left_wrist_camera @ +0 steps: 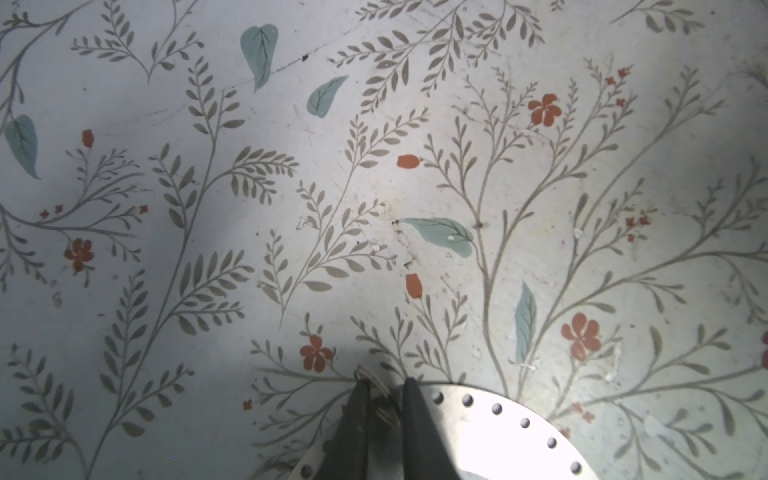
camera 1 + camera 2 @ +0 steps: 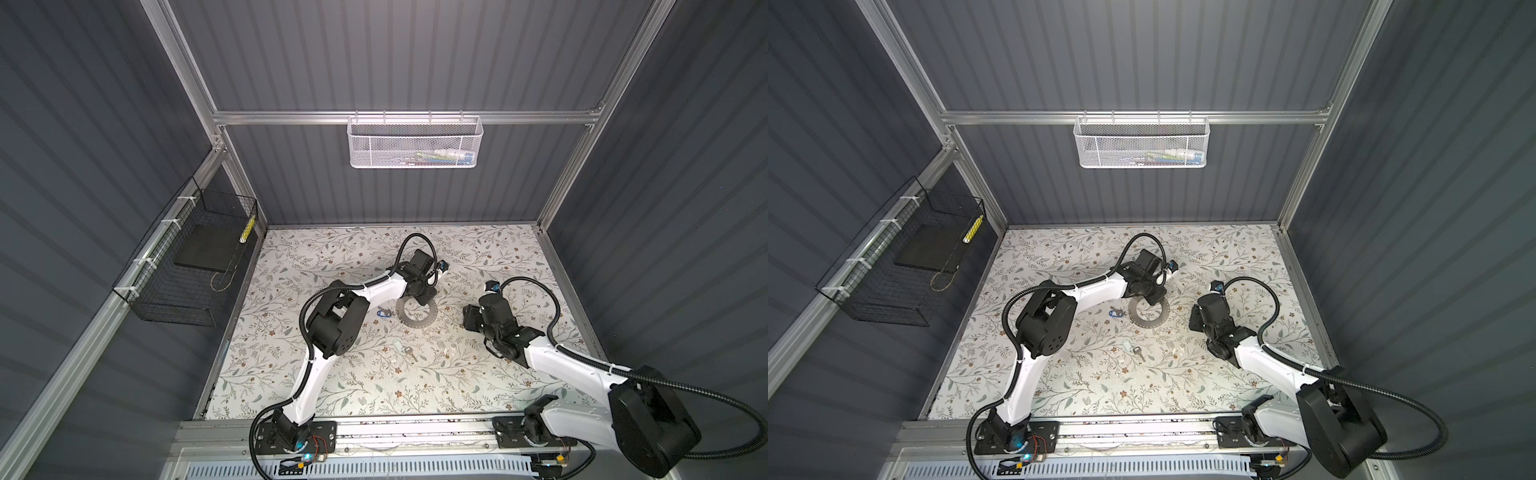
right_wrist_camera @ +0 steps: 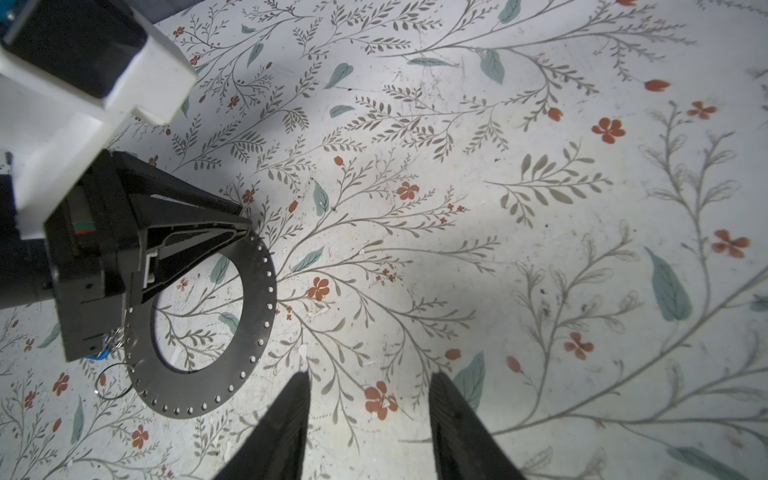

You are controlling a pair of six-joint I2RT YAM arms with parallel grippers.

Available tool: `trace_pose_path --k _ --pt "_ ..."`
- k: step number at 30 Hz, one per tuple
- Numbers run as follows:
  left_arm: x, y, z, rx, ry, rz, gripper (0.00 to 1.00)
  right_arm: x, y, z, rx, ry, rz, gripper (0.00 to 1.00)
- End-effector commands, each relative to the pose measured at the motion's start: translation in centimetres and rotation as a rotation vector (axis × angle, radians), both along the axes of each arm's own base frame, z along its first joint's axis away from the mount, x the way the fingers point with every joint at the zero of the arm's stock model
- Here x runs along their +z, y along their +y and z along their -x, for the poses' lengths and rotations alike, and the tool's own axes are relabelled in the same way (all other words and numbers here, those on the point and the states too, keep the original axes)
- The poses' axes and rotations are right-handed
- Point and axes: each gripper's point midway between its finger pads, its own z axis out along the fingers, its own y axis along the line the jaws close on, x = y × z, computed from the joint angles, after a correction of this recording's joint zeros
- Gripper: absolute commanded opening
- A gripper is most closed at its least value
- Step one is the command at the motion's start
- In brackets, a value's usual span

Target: Put the keys on the keyring

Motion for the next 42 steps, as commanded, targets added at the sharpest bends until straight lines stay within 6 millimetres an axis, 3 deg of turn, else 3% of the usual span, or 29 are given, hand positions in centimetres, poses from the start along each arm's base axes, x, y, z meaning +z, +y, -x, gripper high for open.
trace_pose_path --k 1,9,17,26,29,37,38,42 --pt "0.5 -0.6 -0.2 -0.005 -0.007 0.012 0.13 0.6 0.1 -0.5 -0.003 -0.012 -0.006 0.49" --pt "1.4 -0.9 0.1 -0.025 -0.004 0.033 0.02 0.6 0.1 -0.5 -0.004 -0.011 -0.006 0.49" --pt "6.2 -1.4 2.9 -0.189 0.000 0.142 0.00 2.4 1.0 -0.2 0.102 -0.121 -0.027 0.46" --pt "14.6 0.1 6.4 -0.395 0.015 0.459 0.00 8.9 2.3 2.7 0.380 -0.492 0.005 0.34" --pt "16.4 0.4 8.7 -0.525 -0.015 0.500 0.00 11.2 2.7 3.8 0.478 -0.557 0.021 0.29" --pt "21.1 0.9 11.3 -0.684 -0.152 0.604 0.00 16.8 5.1 6.3 0.772 -0.595 0.010 0.26" --pt "20.7 1.1 11.7 -0.695 -0.152 0.608 0.00 17.5 5.4 6.5 0.808 -0.594 0.011 0.26" --pt "22.1 1.4 12.5 -0.739 -0.208 0.637 0.00 19.5 5.9 6.7 0.892 -0.591 0.044 0.25"
